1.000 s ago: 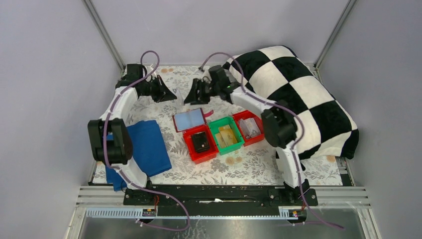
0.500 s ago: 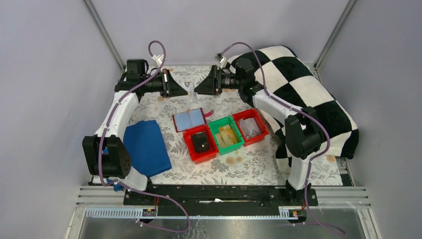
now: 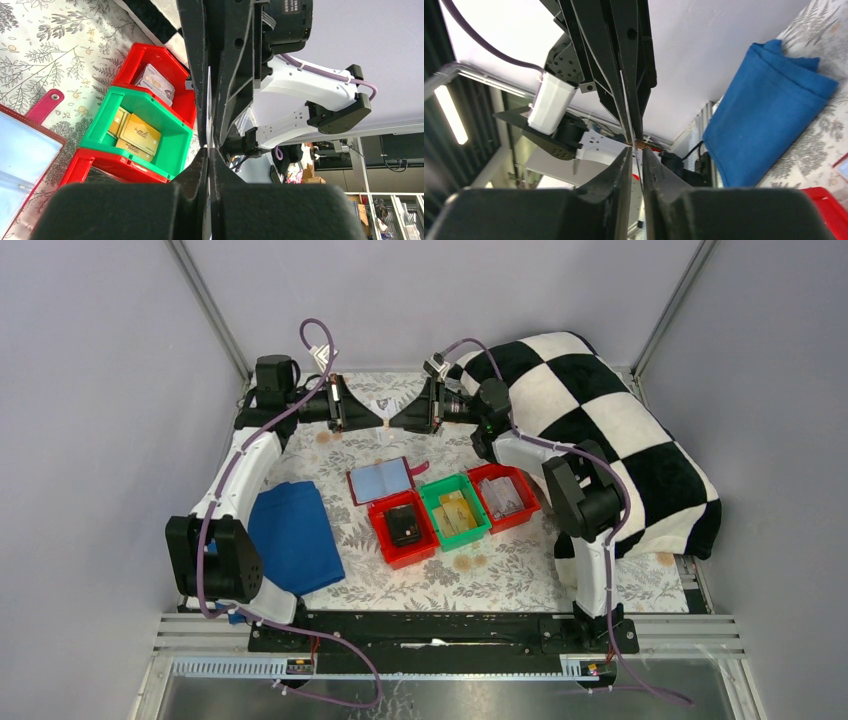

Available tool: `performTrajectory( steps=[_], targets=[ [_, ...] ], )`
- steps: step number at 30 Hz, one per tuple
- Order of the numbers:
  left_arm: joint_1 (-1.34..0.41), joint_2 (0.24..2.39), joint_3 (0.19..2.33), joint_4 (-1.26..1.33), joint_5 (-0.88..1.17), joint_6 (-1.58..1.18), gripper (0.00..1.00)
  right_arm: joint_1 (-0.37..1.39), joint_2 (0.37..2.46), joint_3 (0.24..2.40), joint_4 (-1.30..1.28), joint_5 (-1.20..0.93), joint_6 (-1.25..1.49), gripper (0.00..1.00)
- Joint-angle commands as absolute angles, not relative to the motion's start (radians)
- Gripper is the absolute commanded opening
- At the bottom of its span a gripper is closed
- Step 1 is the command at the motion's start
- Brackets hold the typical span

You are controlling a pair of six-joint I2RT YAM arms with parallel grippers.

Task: Take the credit cards out of the card holder
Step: Place the credit card in the storage box.

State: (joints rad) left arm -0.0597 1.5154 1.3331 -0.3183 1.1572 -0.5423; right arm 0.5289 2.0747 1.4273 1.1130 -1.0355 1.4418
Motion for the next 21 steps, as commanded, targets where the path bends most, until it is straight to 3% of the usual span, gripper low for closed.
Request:
performTrajectory(
  steps=[1,3,4,7,9,11,15,21],
  targets=[
    [-0.06,1.504,1.339,-0.247,1.183,-0.558,0.0,0.532,2.072,1.439,1.335,-1.075,1.572,0.12],
    [-0.062,1.507,1.338,-0.246,1.185,-0.559,0.0,0.532,2.061,1.434,1.303,-1.077,1.551,0.0],
    [-0.063,1.508,1.339,-0.246,1.184,-0.56,0.0,0.531,2.051,1.43,1.273,-1.08,1.527,0.0],
    [-0.063,1.508,1.343,-0.262,1.167,-0.56,0.52,0.514,1.978,1.396,1.097,-1.069,1.387,0.0],
    [-0.063,1.502,1.348,-0.334,1.138,-0.522,0.66,0.484,1.905,1.358,0.868,-1.045,1.216,0.0],
    [-0.061,1.499,1.369,-0.446,1.066,-0.456,0.69,0.443,1.81,1.34,0.521,-0.983,0.955,0.0],
    [-0.06,1.467,1.374,-0.572,0.904,-0.392,0.71,0.417,1.657,1.403,-0.261,-0.535,0.337,0.0],
    [-0.061,1.376,1.282,-0.492,0.877,-0.433,0.73,0.362,1.473,1.209,-0.443,-0.242,0.213,0.0]
  ],
)
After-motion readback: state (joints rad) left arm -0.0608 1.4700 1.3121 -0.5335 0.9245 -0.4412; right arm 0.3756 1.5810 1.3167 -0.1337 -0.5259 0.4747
